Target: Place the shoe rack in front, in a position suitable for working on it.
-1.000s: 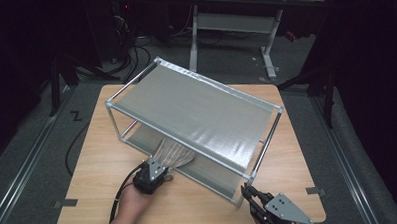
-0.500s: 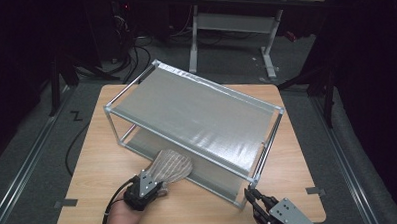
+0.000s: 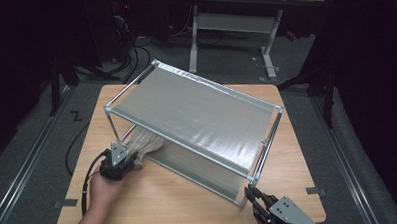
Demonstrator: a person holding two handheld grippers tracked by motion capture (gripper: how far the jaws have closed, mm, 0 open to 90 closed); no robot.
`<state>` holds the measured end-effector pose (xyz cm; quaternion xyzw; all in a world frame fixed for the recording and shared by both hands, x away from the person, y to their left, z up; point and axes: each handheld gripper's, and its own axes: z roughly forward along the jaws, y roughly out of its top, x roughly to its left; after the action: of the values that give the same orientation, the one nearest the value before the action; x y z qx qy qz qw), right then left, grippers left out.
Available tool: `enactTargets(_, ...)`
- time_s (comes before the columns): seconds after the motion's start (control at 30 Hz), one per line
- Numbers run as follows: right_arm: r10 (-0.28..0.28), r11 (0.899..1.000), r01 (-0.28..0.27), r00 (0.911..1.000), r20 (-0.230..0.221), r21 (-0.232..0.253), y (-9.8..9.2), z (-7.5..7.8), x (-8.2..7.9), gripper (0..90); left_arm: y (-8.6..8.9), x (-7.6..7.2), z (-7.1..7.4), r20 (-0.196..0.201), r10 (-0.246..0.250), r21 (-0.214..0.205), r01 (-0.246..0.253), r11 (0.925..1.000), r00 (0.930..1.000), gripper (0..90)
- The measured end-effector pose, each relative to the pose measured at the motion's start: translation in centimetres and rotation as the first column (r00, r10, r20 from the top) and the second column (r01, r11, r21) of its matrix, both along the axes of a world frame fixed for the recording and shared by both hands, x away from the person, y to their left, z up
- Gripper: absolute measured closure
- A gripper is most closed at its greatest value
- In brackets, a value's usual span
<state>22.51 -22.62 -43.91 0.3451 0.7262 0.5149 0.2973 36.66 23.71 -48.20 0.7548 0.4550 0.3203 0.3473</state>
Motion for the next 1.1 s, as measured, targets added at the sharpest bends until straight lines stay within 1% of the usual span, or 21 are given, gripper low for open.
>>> enactTargets(0.1, -0.007, 1.0, 0.007, 1.0, -0.003, 0.007, 0.2, 0.0, 0.2, 80.2, 0.8, 2.5, -0.2, -0.012, 0.048, -0.011, -0.048, 0.9988, 0.9988, 69.2)
enactTargets(0.2, -0.003, 1.0, 0.003, 1.0, -0.003, 0.004, 0.3, 0.0, 0.2, 80.2, 1.0, 3.3, -0.3, -0.002, 0.08, -0.012, -0.08, 0.9967, 0.9968, 68.4)
enactTargets(0.23, -0.002, 1.0, 0.002, 1.0, -0.003, 0.005, 0.3, 0.0, 0.2, 80.2, 1.0, 3.7, -0.4, -0.012, 0.093, -0.018, -0.093, 0.9955, 0.9956, 67.7)
enactTargets(0.3, -0.002, 1.0, 0.003, 1.0, -0.002, 0.004, 0.4, 0.0, 0.2, 80.2, 1.0, 4.5, -0.8, -0.057, 0.086, 0.01, -0.085, 0.9963, 0.9947, 66.7)
enactTargets(0.4, -0.004, 1.0, 0.004, 1.0, -0.004, 0.006, 0.5, 0.0, 0.2, 80.2, 1.0, 4.8, -0.9, -0.075, 0.066, 0.004, -0.065, 0.9978, 0.995, 61.3)
enactTargets(0.43, -0.002, 1.0, 0.002, 1.0, -0.007, 0.006, 0.6, 0.0, 0.2, 80.2, 0.9, 4.8, -1.0, -0.08, 0.063, 0.003, -0.063, 0.998, 0.9947, 49.5)
enactTargets(0.47, -0.002, 1.0, 0.002, 1.0, -0.007, 0.006, 0.6, 0.0, 0.2, 80.2, 0.9, 4.8, -1.0, -0.08, 0.063, 0.003, -0.063, 0.998, 0.9947, 43.8)
enactTargets(0.5, -0.002, 1.0, 0.002, 1.0, -0.007, 0.006, 0.6, 0.0, 0.2, 80.2, 0.9, 4.7, -1.0, -0.074, 0.065, -0.007, -0.066, 0.9978, 0.9951, 43.8)
enactTargets(0.53, -0.002, 1.0, 0.002, 1.0, -0.008, 0.006, 0.6, 0.0, 0.2, 80.2, 0.9, 4.3, -1.0, -0.054, 0.059, -0.005, -0.059, 0.9982, 0.9968, 36.4)
enactTargets(0.6, -0.002, 1.0, 0.002, 1.0, -0.008, 0.006, 0.6, 0.0, 0.2, 80.2, 0.9, 4.0, -0.9, -0.04, 0.055, -0.015, -0.056, 0.9983, 0.9977, 33.2)
enactTargets(0.63, 0.001, 1.0, -0.001, 1.0, -0.006, 0.007, 0.5, 0.0, 0.2, 80.2, 1.2, 3.5, -0.6, -0.015, 0.049, -0.047, -0.05, 0.9976, 0.9987, 28.9)
enactTargets(0.67, 0.001, 1.0, -0.001, 1.0, -0.006, 0.007, 0.5, 0.0, 0.2, 80.2, 1.2, 3.5, -0.6, -0.015, 0.049, -0.047, -0.05, 0.9976, 0.9987, 27.8)
enactTargets(0.73, 0.004, 1.0, -0.004, 1.0, -0.006, 0.009, 0.5, 0.0, 0.2, 80.2, 1.4, 3.1, -0.3, 0.002, 0.046, -0.079, -0.046, 0.9958, 0.9989, 27.6)
enactTargets(0.8, 0.004, 1.0, -0.004, 1.0, -0.008, 0.009, 0.6, 0.0, 0.2, 80.2, 1.5, 3.0, -0.1, 0.013, 0.049, -0.087, -0.048, 0.9951, 0.9987, 29.2)
enactTargets(0.87, 0.004, 1.0, -0.004, 1.0, -0.007, 0.006, 0.6, 0.0, 0.2, 80.2, 1.7, 3.2, -0.1, 0.013, 0.07, -0.099, -0.068, 0.9927, 0.9975, 46.4)
enactTargets(0.9, 0.007, 1.0, -0.007, 0.9999, -0.008, 0.008, 0.6, 0.0, 0.2, 80.2, 1.8, 3.3, -0.3, 0.006, 0.088, -0.111, -0.087, 0.99, 0.9961, 51.5)
enactTargets(0.93, 0.007, 1.0, -0.007, 0.9999, -0.008, 0.008, 0.6, 0.0, 0.2, 80.2, 1.9, 3.5, -0.4, -0.009, 0.094, -0.116, -0.094, 0.9888, 0.9955, 51.5)
enactTargets(0.97, 0.008, 1.0, -0.008, 0.9999, -0.006, 0.005, 0.6, 0.0, 0.2, 80.2, 1.8, 3.8, -0.7, -0.015, 0.109, -0.117, -0.11, 0.9869, 0.9939, 58.5)
enactTargets(1.0, 0.008, 1.0, -0.008, 0.9999, -0.006, 0.005, 0.6, 0.0, 0.2, 80.2, 1.7, 3.9, -0.9, -0.025, 0.123, -0.1, -0.125, 0.9871, 0.9921, 58.5)
enactTargets(1.07, 0.01, 1.0, -0.01, 0.9999, -0.001, 0.004, 0.6, 0.0, 0.3, 80.2, 1.4, 4.4, -1.8, -0.062, 0.122, -0.114, -0.128, 0.9852, 0.9907, 64.4)
enactTargets(1.1, 0.009, 1.0, -0.009, 1.0, -0.001, 0.007, 0.7, 0.0, 0.3, 80.2, 1.2, 4.5, -2.0, -0.059, 0.118, -0.116, -0.125, 0.9854, 0.9912, 65.8)
